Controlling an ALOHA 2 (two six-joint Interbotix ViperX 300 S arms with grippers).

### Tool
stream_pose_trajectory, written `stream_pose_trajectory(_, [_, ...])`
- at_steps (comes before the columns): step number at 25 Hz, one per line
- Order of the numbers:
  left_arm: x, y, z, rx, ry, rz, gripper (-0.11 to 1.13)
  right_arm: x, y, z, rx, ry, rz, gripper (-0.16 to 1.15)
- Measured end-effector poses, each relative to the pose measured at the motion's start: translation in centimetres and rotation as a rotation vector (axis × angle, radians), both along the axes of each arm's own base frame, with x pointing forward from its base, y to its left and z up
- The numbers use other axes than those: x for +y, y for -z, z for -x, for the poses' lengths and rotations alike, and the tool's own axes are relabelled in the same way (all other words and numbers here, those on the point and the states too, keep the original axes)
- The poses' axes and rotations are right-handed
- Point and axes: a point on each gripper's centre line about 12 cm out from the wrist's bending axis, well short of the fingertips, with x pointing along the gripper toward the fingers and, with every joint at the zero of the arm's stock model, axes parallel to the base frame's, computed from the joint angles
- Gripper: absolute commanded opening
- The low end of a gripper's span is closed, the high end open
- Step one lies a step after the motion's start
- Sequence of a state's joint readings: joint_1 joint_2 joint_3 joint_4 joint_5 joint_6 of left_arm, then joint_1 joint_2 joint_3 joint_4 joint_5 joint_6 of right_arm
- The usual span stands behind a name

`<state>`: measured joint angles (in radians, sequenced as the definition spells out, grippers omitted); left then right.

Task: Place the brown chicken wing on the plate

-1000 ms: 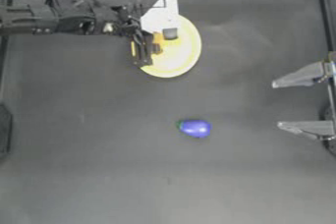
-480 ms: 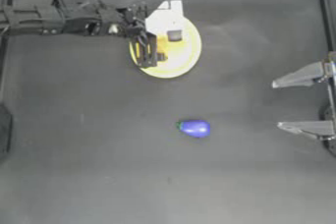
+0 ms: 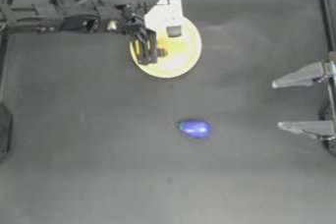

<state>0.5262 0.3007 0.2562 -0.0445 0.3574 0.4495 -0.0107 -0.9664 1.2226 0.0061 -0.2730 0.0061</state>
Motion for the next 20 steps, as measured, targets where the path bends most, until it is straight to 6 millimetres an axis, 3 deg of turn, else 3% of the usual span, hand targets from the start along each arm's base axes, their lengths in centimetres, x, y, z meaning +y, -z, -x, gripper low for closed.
stream_pose_trajectory(8, [-2.5, -7.8, 1.3, -0.137, 0.032, -0.072, 1.01, 0.0, -0.1, 0.0, -0.003, 0.0, -0.001, 0.99])
stream_pose_trajectory(15, [-7.7, -11.3, 2.3, -0.216, 0.11, -0.079, 1.01, 0.0, -0.1, 0.0, -0.003, 0.0, 0.0, 0.98])
stream_pose_trajectory(20, [-11.1, -12.5, 2.8, -0.276, 0.156, -0.055, 1.01, 0.0, 0.0, 0.0, -0.002, 0.0, 0.002, 0.98])
